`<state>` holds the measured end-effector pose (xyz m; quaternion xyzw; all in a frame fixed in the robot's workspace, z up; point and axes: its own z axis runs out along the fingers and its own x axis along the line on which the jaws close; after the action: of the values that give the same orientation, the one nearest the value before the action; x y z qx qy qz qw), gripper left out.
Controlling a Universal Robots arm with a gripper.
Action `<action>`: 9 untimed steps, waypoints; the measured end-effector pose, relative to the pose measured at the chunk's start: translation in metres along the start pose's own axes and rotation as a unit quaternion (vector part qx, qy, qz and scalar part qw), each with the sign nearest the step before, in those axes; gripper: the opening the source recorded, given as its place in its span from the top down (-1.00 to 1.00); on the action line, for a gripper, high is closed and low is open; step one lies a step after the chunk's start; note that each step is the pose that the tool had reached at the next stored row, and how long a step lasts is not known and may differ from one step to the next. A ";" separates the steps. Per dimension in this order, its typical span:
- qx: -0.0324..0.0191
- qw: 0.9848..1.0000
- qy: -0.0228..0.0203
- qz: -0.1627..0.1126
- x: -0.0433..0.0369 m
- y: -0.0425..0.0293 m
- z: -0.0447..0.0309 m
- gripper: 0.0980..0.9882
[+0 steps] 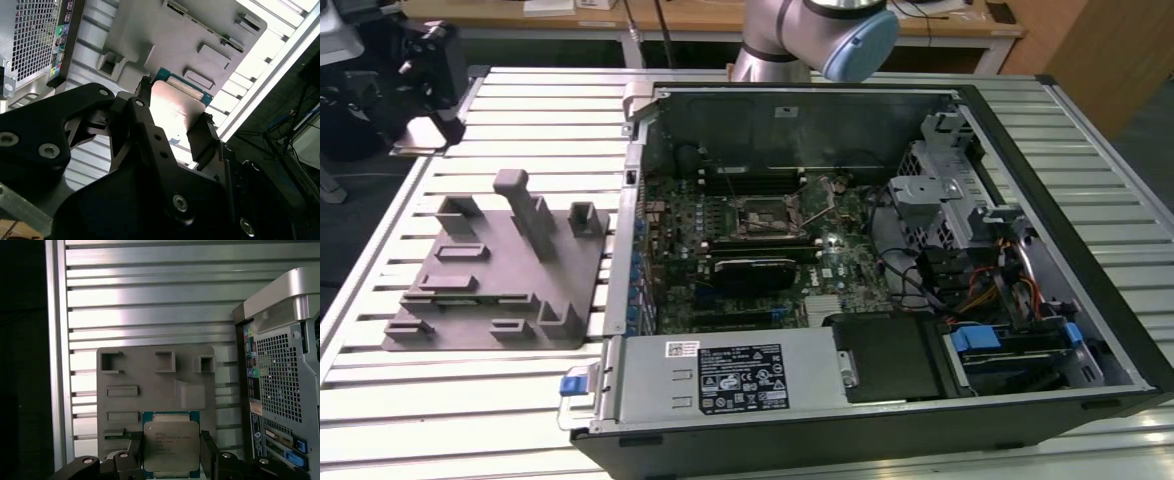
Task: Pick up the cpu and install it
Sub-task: 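Pick up the cpu and move it towards the insertion slot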
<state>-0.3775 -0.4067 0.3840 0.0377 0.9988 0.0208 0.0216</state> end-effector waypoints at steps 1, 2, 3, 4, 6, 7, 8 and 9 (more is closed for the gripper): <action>0.000 1.000 0.000 0.000 -0.0013 0.0001 0.0001 0.00; 0.000 1.000 0.000 0.000 -0.0027 0.0002 0.0002 0.00; 0.000 1.000 0.000 0.000 -0.0040 0.0003 0.0002 0.00; 0.000 1.000 0.000 0.000 -0.0053 0.0004 0.0003 0.00; 0.000 1.000 0.000 0.000 -0.0081 0.0006 0.0003 0.00; 0.000 1.000 0.000 0.000 -0.0096 0.0007 0.0004 0.00; 0.000 1.000 0.000 0.000 -0.0110 0.0008 0.0004 0.00; 0.000 1.000 0.000 0.000 -0.0124 0.0009 0.0006 0.00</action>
<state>-0.3651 -0.4067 0.3840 0.0377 0.9988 0.0208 0.0216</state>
